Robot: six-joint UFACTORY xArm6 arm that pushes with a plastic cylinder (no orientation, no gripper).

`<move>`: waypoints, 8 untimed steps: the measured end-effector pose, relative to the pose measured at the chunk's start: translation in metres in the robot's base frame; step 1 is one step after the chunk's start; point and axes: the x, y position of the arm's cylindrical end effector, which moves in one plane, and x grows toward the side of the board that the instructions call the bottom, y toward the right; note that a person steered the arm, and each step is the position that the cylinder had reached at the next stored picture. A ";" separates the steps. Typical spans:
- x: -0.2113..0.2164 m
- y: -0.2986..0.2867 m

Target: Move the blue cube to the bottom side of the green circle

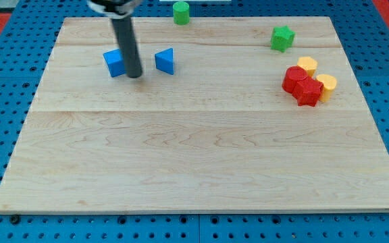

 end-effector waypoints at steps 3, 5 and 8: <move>-0.064 0.050; 0.014 -0.066; -0.018 -0.072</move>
